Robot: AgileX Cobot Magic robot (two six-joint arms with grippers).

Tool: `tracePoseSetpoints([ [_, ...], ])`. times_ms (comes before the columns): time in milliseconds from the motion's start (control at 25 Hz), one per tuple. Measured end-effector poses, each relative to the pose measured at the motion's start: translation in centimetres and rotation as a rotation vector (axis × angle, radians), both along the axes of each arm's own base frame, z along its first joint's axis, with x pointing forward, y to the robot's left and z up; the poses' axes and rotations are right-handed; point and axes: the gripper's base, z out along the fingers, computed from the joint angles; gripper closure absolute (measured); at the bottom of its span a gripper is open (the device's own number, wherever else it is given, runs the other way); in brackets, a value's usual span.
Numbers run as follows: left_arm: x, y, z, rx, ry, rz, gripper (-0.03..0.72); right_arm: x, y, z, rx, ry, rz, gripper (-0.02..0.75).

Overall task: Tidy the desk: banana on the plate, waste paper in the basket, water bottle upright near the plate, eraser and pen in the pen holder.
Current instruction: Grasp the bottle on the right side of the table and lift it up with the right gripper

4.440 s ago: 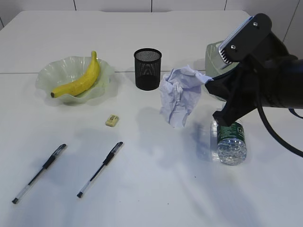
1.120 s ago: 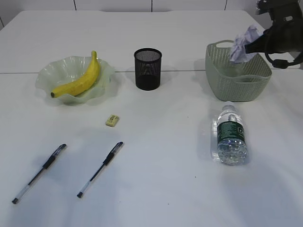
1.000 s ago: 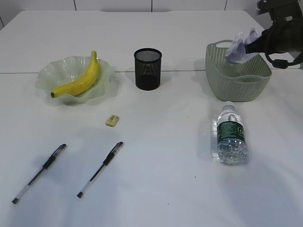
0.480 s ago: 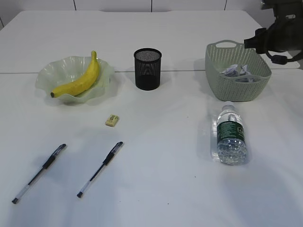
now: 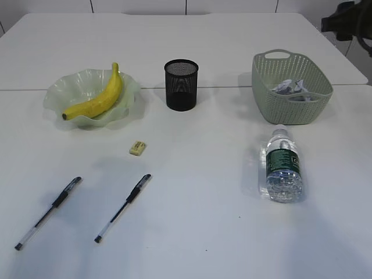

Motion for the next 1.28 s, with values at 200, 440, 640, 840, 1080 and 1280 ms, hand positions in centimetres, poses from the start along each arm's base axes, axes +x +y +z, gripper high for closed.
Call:
tracePoseSetpoints([
  [200, 0.0, 0.0, 0.0, 0.000, 0.000, 0.000, 0.306, -2.2, 0.0, -0.7, 0.025, 0.035, -0.012, 0.340],
  [440, -0.1, 0.0, -0.1, 0.001, 0.010, -0.001, 0.306, -4.5, 0.2, -2.5, 0.065, 0.095, -0.009, 0.340],
  [640, -0.2, 0.0, -0.1, -0.002, 0.021, -0.001, 0.306, -6.2, 0.3, -3.7, 0.083, 0.134, -0.002, 0.340],
  [840, -0.2, 0.0, -0.1, -0.003, 0.024, -0.001, 0.306, -7.8, 0.6, -4.4, 0.100, 0.155, 0.028, 0.339],
  [1080, -0.2, -0.1, -0.1, -0.013, 0.026, 0.001, 0.306, -9.2, 2.0, -5.8, 0.185, 0.179, 0.157, 0.339],
  [1280, -0.3, -0.1, -0.2, -0.014, 0.034, 0.001, 0.306, -9.8, 3.7, -6.0, 0.257, 0.201, 0.334, 0.339],
])
